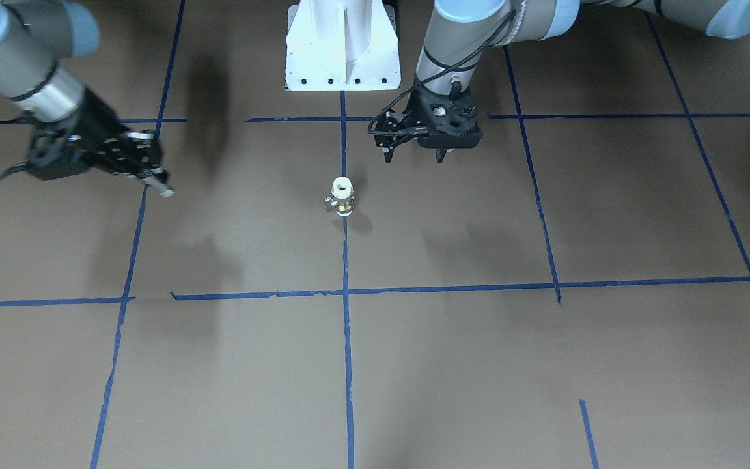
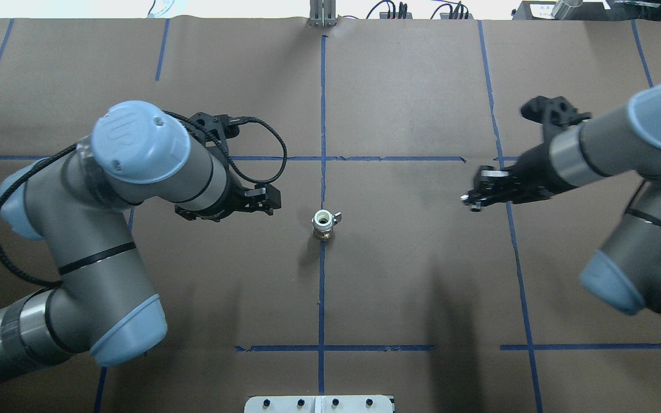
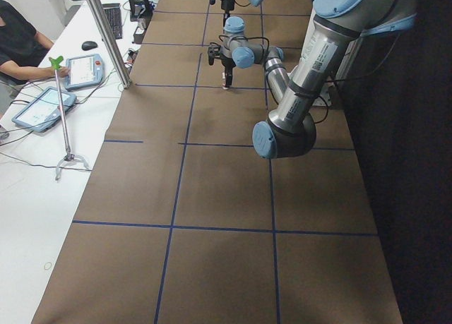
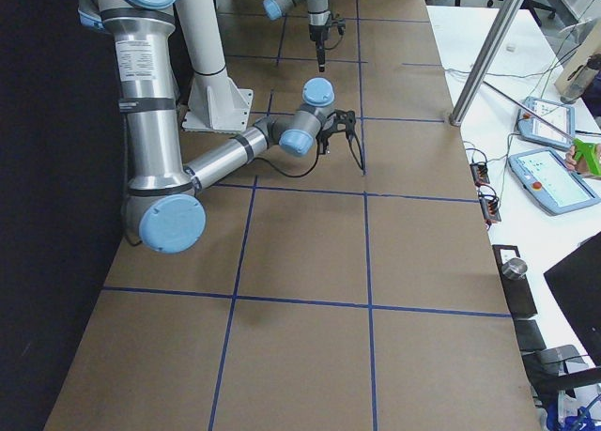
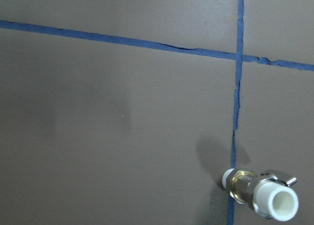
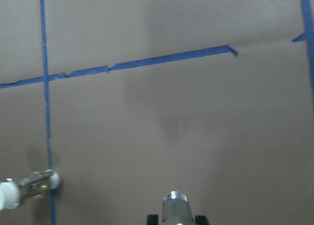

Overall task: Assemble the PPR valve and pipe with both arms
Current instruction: 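Carry the chrome valve with the right gripper above the white fitting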

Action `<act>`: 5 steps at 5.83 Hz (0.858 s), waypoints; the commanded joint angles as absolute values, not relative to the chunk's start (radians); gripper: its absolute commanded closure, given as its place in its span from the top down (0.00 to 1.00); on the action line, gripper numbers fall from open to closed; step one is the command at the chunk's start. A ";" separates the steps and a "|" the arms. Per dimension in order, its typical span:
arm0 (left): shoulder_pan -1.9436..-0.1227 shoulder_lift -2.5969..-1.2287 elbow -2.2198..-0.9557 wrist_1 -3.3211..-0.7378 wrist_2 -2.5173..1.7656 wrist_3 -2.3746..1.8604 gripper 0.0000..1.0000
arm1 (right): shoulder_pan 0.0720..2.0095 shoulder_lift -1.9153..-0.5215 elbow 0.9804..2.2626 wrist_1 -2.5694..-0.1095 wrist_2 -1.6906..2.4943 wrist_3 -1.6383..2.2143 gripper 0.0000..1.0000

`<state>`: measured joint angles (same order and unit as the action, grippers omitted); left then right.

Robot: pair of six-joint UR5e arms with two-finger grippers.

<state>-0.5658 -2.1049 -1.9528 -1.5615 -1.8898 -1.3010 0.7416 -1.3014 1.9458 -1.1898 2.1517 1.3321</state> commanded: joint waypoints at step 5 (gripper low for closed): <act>-0.580 -1.959 -2.042 -1.626 -1.890 -1.258 1.00 | 0.520 -0.804 1.720 -1.562 1.939 1.592 0.00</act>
<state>-0.5797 -1.9592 -2.0412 -1.6247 -1.8899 -1.2567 0.5325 -0.8098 1.7429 -1.5598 1.9574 1.5905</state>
